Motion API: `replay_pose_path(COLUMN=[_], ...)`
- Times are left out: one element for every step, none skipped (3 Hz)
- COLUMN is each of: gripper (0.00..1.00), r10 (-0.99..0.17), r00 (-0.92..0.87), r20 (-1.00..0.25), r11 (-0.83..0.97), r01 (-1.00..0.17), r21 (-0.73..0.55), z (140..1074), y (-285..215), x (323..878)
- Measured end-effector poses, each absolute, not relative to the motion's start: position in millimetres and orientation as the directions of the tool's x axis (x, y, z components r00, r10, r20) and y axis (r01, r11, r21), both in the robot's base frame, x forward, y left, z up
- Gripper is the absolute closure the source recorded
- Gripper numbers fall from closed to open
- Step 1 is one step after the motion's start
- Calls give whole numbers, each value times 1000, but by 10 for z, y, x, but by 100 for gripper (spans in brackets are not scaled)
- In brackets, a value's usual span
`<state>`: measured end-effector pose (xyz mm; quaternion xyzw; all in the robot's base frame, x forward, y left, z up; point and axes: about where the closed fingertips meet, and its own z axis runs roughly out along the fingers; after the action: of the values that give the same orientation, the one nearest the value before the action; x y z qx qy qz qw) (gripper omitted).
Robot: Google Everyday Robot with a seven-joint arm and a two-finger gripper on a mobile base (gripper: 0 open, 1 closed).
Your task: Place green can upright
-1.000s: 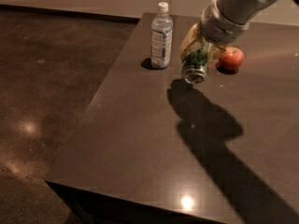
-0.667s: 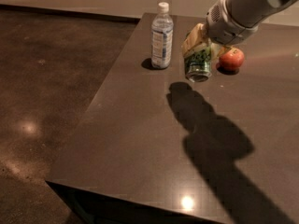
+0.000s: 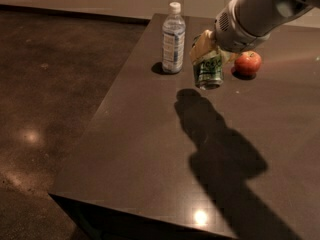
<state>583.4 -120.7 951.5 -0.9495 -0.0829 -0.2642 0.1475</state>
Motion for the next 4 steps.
replay_pose_path(gripper=[100,100,100,100], r10=[88,113,109,46], r00=[823,754,676,581], r20=[562,647,729,812], r11=[-941,-932,-917,-893], r01=[253,306,351,389], r21=[-224,-194,-189,-228], z=[9494,9381,9310,9355], y=[-1199,-1202,-1208,-1235], x=[5819,5706,5640,5611])
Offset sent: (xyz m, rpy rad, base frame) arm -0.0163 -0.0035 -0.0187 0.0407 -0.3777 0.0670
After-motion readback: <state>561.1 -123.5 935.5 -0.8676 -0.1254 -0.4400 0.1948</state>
